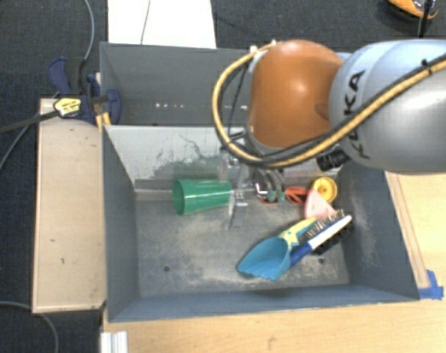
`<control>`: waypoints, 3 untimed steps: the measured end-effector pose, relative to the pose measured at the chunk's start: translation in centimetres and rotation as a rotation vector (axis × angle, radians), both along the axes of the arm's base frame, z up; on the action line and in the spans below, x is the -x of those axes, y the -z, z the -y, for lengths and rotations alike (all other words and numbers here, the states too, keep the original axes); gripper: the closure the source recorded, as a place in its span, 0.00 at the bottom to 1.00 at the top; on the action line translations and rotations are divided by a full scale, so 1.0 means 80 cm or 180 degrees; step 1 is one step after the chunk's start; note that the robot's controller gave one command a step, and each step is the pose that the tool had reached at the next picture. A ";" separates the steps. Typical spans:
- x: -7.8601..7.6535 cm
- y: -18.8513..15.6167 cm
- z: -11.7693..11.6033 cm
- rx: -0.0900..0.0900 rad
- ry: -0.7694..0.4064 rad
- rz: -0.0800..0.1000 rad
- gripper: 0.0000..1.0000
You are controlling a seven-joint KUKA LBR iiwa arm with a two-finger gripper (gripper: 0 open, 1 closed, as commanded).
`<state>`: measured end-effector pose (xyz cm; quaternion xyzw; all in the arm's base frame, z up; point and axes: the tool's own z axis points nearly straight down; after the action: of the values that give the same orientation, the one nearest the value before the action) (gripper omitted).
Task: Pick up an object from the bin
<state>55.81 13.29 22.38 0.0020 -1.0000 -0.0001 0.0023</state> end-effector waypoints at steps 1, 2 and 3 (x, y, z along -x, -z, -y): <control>-0.002 -0.006 0.001 -0.0004 0.0010 0.0025 0.00; -0.003 0.043 0.027 -0.0010 0.0158 0.0041 0.00; -0.003 0.129 0.052 -0.0007 -0.0033 0.0042 0.00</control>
Offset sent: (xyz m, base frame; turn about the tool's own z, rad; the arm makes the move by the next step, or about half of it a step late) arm 0.0000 -0.0660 -0.1190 0.1578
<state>56.01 9.13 12.07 0.0072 -1.0000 -0.0011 -0.0042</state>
